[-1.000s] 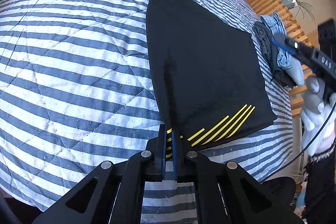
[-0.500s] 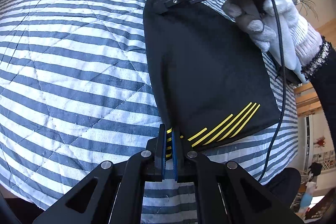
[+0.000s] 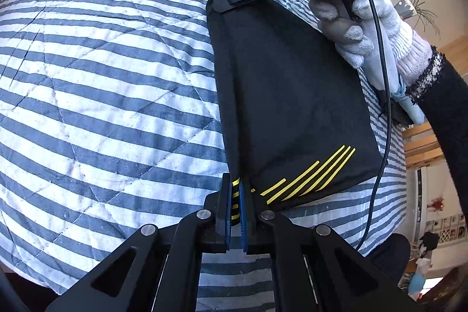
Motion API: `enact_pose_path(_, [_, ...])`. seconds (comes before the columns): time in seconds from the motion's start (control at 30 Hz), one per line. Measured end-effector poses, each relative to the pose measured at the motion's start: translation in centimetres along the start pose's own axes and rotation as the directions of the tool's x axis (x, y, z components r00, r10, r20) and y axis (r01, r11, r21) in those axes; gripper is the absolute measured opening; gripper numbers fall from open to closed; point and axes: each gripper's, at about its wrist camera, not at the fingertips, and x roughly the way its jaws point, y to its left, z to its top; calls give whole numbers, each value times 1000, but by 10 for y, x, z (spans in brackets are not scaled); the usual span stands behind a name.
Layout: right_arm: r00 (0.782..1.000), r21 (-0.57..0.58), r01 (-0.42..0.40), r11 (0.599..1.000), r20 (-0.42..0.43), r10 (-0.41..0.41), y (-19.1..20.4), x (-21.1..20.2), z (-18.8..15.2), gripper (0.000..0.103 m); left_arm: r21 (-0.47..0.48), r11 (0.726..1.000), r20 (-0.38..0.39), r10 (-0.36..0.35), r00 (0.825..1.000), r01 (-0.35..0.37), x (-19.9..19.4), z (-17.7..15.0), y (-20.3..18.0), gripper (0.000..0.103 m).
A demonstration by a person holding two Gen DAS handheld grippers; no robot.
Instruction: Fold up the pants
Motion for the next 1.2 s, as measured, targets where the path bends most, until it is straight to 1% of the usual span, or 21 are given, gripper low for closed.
enact_pose_path(0.03, [1000, 2, 9, 1000, 12, -9, 2, -1, 2, 10, -7, 1000, -1, -7, 1000, 7, -3, 2, 4, 4])
enact_pose_path(0.1, [998, 21, 30, 999, 49, -31, 4, -5, 8, 10, -4, 1000, 12, 13, 1000, -13, -9, 7, 12, 4])
enact_pose_path(0.2, [992, 103, 59, 993, 101, -69, -10, -12, 21, 10, 17, 996, 54, 85, 995, -86, -23, 24, 30, 4])
enact_pose_path(0.27, [986, 162, 78, 984, 131, -100, -19, -13, 31, 9, 33, 991, 76, 127, 989, -130, -33, 45, 45, 4])
enact_pose_path(0.33, [978, 216, 105, 971, 152, -140, -28, -14, 40, 9, 30, 984, 88, 175, 981, -178, -39, 72, 65, 4])
enact_pose_path(0.4, [970, 285, 111, 952, 176, -166, -38, -17, 47, 9, 40, 970, 102, 236, 966, -241, -43, 103, 83, 4])
enact_pose_path(0.47, [960, 346, 119, 931, 199, -196, -51, -23, 52, 9, 81, 949, 121, 294, 948, -305, -43, 138, 92, 4])
enact_pose_path(0.57, [947, 442, 126, 888, 214, -241, -74, -30, 56, 9, 158, 919, 140, 341, 929, -361, -36, 185, 94, 4])
enact_pose_path(0.63, [941, 508, 119, 853, 217, -261, -91, -29, 56, 9, 160, 920, 140, 336, 931, -356, -29, 210, 97, 4])
enact_pose_path(0.7, [943, 554, 94, 827, 216, -252, -108, -26, 54, 10, 145, 927, 141, 326, 935, -346, -16, 220, 97, 4])
enact_pose_path(0.73, [948, 560, 78, 825, 214, -235, -112, -24, 54, 12, 133, 933, 134, 317, 939, -334, -13, 222, 98, 4])
enact_pose_path(0.77, [951, 561, 69, 825, 213, -224, -116, -24, 54, 16, 119, 939, 125, 309, 943, -323, -8, 228, 105, 8])
enact_pose_path(0.8, [951, 564, 63, 823, 216, -221, -117, -27, 52, 22, 102, 948, 113, 291, 950, -303, -9, 228, 112, 14])
enact_pose_path(0.83, [950, 569, 60, 820, 221, -222, -120, -33, 51, 29, 83, 953, 107, 283, 953, -292, -12, 217, 119, 21])
enact_pose_path(0.9, [943, 566, 48, 823, 245, -224, -119, -47, 44, 33, 23, 960, 124, 274, 954, -279, -24, 205, 135, 36])
enact_pose_path(0.93, [943, 567, 30, 823, 256, -211, -119, -54, 38, 37, -20, 966, 127, 258, 958, -257, -30, 197, 141, 38])
enact_pose_path(0.97, [946, 572, 0, 820, 265, -185, -117, -59, 30, 38, -74, 974, 121, 223, 967, -215, -37, 184, 146, 42])
enact_pose_path(1.0, [951, 577, -28, 816, 267, -156, -114, -63, 21, 42, -119, 979, 108, 180, 978, -167, -44, 165, 148, 45])
enact_pose_path(1.07, [959, 573, -66, 817, 262, -106, -105, -64, 2, 44, -178, 980, 93, 107, 990, -89, -46, 142, 148, 45])
enact_pose_path(1.13, [966, 571, -90, 816, 248, -68, -95, -59, -16, 45, -221, 975, 78, 38, 996, -20, -41, 122, 142, 46])
enact_pose_path(1.2, [973, 572, -94, 815, 224, -45, -84, -50, -32, 46, -224, 974, 72, 8, 997, 8, -34, 111, 131, 50])
